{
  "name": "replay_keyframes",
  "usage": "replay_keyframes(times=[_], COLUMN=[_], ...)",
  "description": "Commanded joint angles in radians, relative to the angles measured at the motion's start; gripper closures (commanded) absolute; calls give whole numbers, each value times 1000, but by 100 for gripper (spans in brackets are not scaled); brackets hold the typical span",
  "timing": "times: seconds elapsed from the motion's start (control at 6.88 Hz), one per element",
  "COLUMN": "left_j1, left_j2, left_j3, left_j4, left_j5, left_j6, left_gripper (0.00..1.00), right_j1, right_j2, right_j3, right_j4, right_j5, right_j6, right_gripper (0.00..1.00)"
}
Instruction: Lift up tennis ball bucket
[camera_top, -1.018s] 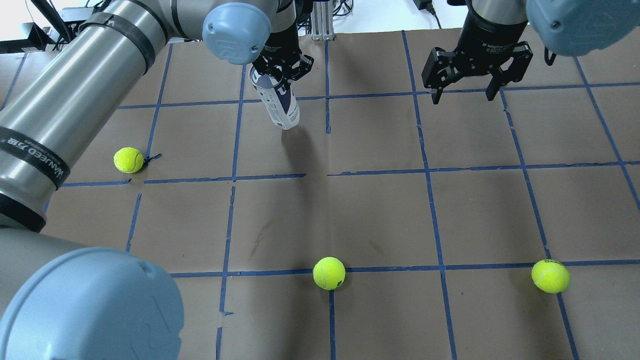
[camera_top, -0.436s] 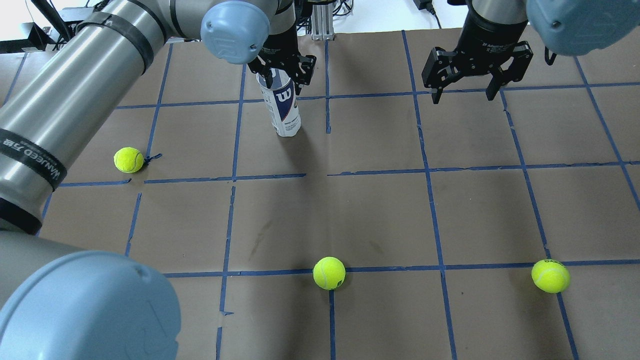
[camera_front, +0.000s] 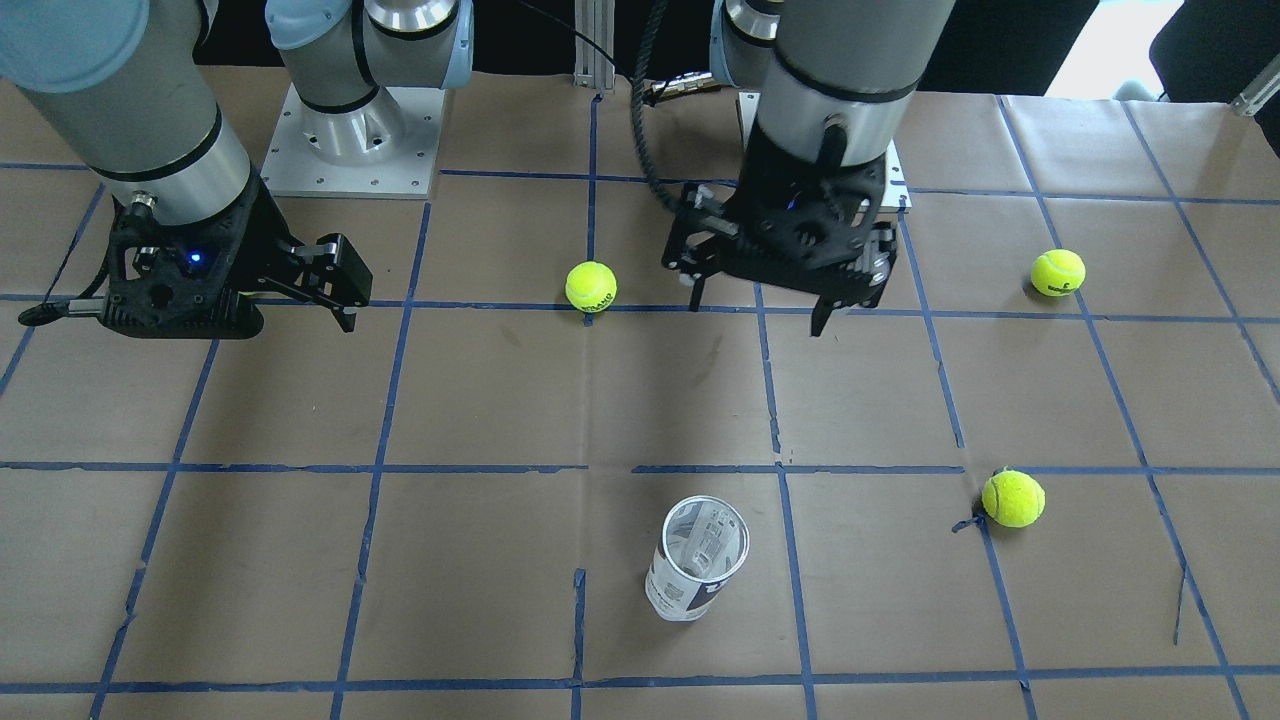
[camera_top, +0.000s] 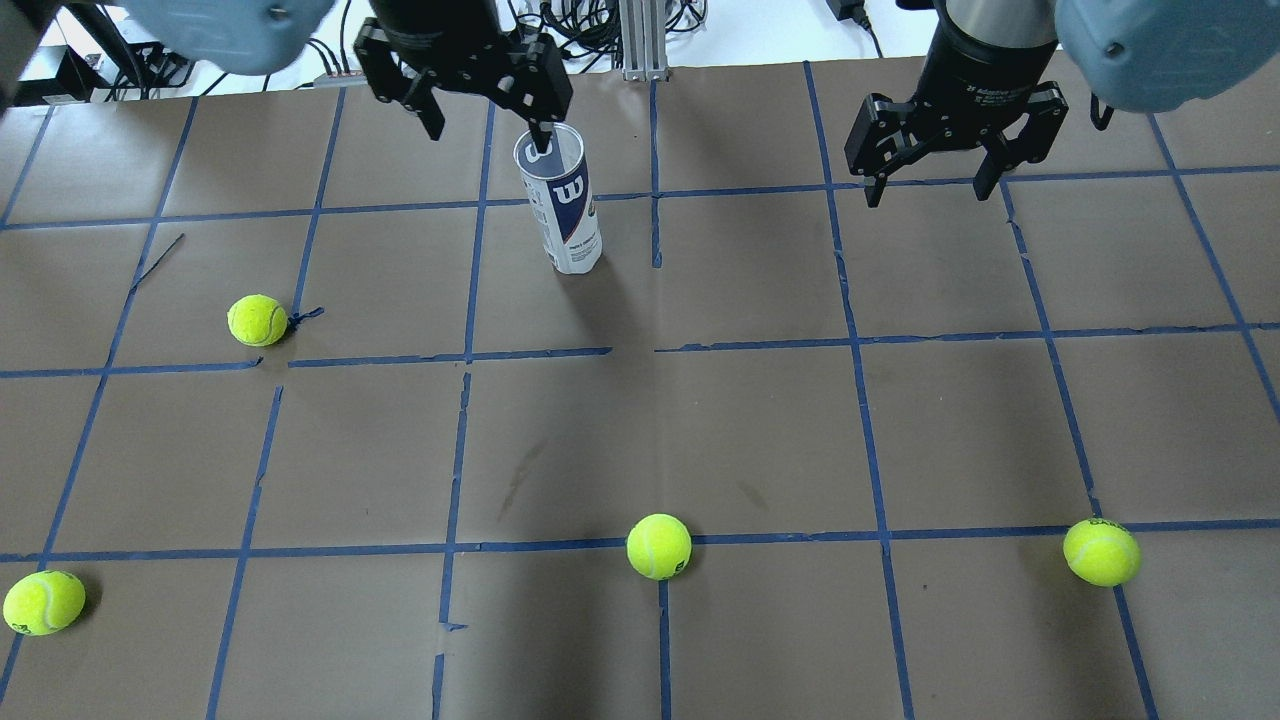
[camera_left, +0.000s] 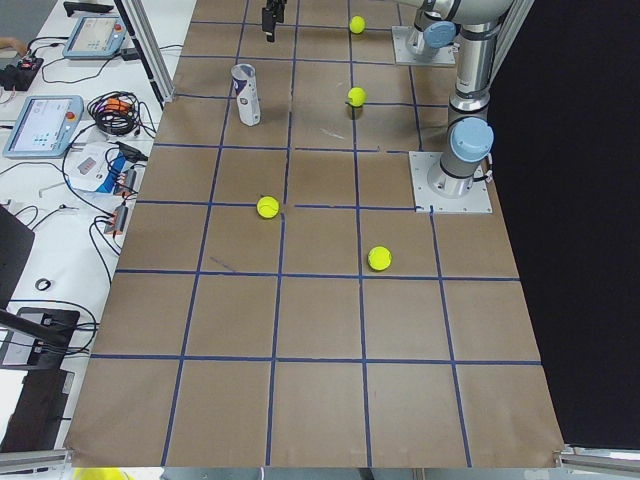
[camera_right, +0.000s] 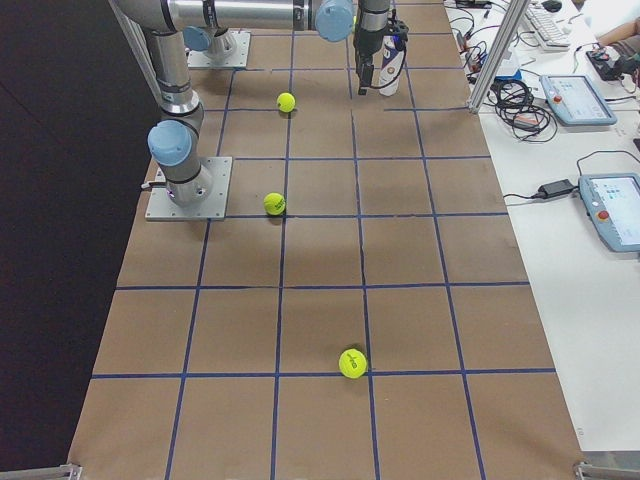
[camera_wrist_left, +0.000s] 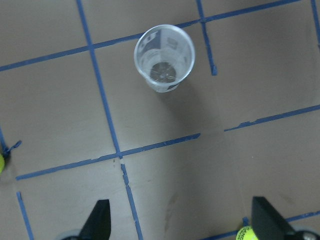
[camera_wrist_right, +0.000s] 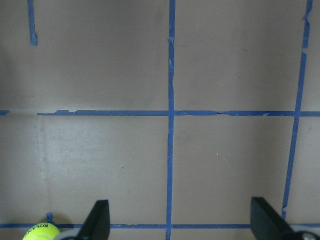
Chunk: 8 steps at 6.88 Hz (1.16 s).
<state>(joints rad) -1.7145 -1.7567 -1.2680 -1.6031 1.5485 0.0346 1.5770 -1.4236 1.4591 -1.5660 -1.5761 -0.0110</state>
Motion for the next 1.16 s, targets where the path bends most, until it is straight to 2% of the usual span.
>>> replay_keyframes(times=[0.0,0.15,0.29,1.02], left_j1=[122,125,137,141], left_j2=[129,170,174,172], left_j3=[-155,-233,-261,-246], left_j4=[-5,21,108,97], left_j5=[-10,2,4,4], left_j6=[-2,-4,-5,1], left_gripper=[0,0,0,0], right_j1=[-5,-5,-5,-5], right_j2=[2,2,2,3], right_j3=[1,1,1,3], right_j4=[1,1,1,1], right_j5=[-1,-1,-1,1], right_j6=[-1,-1,-1,2], right_gripper=[0,0,0,0])
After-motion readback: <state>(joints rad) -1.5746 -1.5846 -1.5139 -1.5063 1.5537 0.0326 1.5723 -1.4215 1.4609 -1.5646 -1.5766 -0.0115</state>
